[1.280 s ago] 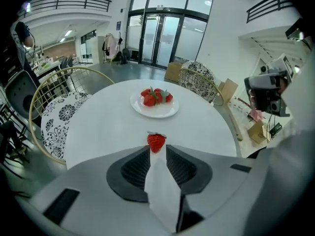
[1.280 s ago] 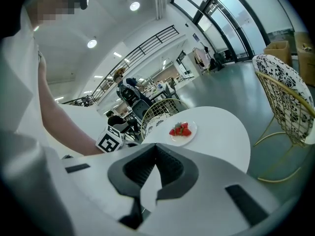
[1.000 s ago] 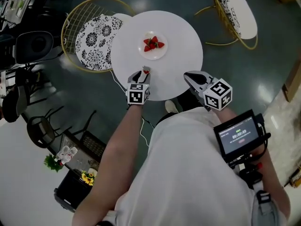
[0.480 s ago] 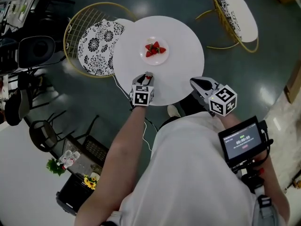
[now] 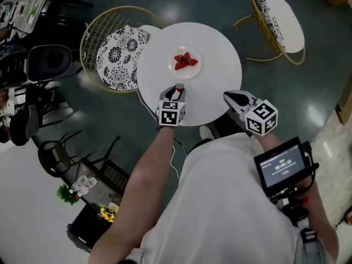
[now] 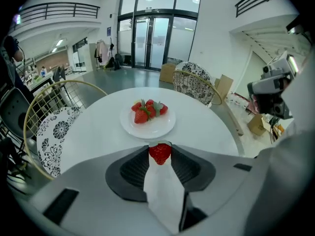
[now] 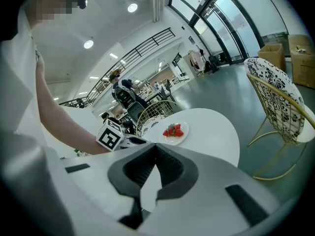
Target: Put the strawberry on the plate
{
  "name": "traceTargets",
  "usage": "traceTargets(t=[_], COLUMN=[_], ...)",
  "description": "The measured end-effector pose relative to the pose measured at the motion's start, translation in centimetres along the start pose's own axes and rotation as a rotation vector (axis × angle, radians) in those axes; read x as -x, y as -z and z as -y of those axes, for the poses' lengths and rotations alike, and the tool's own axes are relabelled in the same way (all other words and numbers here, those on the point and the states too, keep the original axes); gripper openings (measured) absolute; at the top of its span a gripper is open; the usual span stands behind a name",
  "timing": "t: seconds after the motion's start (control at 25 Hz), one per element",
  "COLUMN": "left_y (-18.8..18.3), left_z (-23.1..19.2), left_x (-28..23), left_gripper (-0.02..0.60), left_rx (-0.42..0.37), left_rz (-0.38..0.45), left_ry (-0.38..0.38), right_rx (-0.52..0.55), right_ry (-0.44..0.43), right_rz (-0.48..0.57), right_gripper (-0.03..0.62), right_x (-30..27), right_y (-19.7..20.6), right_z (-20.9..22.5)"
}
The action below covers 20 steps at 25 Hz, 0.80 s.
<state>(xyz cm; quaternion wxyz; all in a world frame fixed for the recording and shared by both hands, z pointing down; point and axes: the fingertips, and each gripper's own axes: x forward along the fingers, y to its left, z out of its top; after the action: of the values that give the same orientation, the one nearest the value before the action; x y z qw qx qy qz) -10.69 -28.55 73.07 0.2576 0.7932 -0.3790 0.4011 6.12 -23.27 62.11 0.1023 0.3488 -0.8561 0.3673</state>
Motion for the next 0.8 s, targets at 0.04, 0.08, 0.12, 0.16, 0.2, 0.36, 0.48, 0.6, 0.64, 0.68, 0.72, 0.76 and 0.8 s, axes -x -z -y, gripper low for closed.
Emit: traceTargets(t=[0.04,0.08,0.12,0.16,0.2,0.36,0.48,0.6,0.64,0.68,0.72,0.76,0.8], left_y=[-0.4,-0.8,-1.2,-1.5,-1.7,-2.6,-3.3,-4.2,-4.7,-5.2,-5.7,-6.1,-6.3], left_z=[0.1,0.3,0.4,0.6,0.7,1.1,1.4,1.8,1.9,2.0,2.1,2.2,2.2], left_x=[0.2,0.3,0.4,0.4,0.4,0.1,-0.3,-0.8,-1.3,-2.0,-2.8,-3.6,-4.1], left_gripper=[0.146,0.146,0.146,0.146,0.146,0.146,0.144,0.144,0.144,0.144,0.144,0.144,0.144], left_rx=[0.012,0.025,0.039,0.050,0.057,0.096,0.134,0.128,0.134,0.144,0.154,0.161,0.166], left_rz=[0.008,0.015,0.021,0.024,0.026,0.037,0.054,0.072,0.077,0.079,0.077,0.072,0.067], left_ry=[0.001,0.001,0.003,0.006,0.011,0.038,0.060,0.068,0.069,0.070,0.069,0.067,0.064], right_rx=[-0.001,-0.002,-0.003,-0.004,-0.006,-0.016,-0.025,-0.035,-0.039,-0.043,-0.048,-0.052,-0.056], right_ry=[-0.001,-0.003,-0.003,-0.003,-0.003,0.004,0.012,0.021,0.022,0.022,0.021,0.020,0.020], right_rz=[0.002,0.004,0.005,0.006,0.007,0.012,0.014,0.016,0.016,0.015,0.014,0.013,0.012], right_gripper=[0.006,0.006,0.006,0.006,0.006,0.006,0.006,0.006,0.006,0.006,0.006,0.006,0.006], right_x=[0.0,0.0,0.0,0.0,-0.1,-0.1,0.0,0.2,0.2,0.2,0.1,0.1,0.1], right_y=[0.0,0.0,0.0,0.1,0.1,0.3,0.4,0.5,0.5,0.5,0.5,0.6,0.7], right_z=[0.0,-0.1,-0.1,-0.1,-0.2,-0.1,0.1,0.4,0.8,1.5,2.3,3.0,3.4])
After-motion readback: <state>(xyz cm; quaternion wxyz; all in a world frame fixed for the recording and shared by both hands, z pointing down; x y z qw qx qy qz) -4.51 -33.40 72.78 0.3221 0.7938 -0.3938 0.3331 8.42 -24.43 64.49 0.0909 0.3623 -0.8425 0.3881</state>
